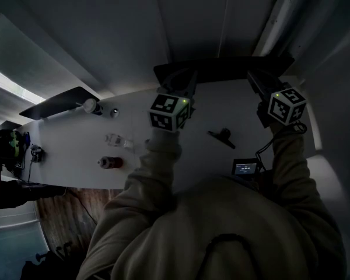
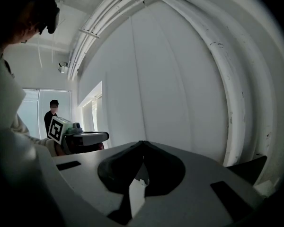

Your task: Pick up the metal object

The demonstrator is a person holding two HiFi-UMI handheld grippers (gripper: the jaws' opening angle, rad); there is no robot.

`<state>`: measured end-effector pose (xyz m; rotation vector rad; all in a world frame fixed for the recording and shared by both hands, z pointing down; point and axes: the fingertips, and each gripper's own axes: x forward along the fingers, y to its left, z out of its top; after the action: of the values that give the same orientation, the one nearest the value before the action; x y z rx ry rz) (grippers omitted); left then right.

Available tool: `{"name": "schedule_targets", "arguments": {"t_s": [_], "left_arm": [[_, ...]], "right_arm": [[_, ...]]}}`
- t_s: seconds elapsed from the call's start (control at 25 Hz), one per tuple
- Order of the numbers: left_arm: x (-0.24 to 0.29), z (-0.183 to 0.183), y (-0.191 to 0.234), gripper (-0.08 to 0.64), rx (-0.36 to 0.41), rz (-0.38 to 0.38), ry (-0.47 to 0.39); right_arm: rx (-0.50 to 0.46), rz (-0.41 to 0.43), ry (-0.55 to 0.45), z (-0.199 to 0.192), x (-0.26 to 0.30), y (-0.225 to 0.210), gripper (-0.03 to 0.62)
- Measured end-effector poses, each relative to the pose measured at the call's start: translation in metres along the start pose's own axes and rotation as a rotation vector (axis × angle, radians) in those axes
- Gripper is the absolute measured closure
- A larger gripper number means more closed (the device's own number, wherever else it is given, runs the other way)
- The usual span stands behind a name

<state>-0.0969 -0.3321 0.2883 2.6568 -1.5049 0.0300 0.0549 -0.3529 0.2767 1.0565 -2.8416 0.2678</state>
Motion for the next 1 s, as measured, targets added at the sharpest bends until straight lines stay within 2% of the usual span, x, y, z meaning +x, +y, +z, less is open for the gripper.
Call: {"name": "schedule_targets", "arguments": {"t_s": [0.52, 1.0], "left_arm": [[0.0, -0.059, 0.011, 0.555, -0.081, -0.007, 0.074], [-0.001, -0.127, 0.007, 0.555, -0.141, -0.018, 0.167]], "right_arm": [[0.053, 0.022, 0.094, -0.054, 0.023, 0.006, 0.574], [0.129, 0.008, 0.199, -0.131, 0.024, 0.0, 0.573]]}}
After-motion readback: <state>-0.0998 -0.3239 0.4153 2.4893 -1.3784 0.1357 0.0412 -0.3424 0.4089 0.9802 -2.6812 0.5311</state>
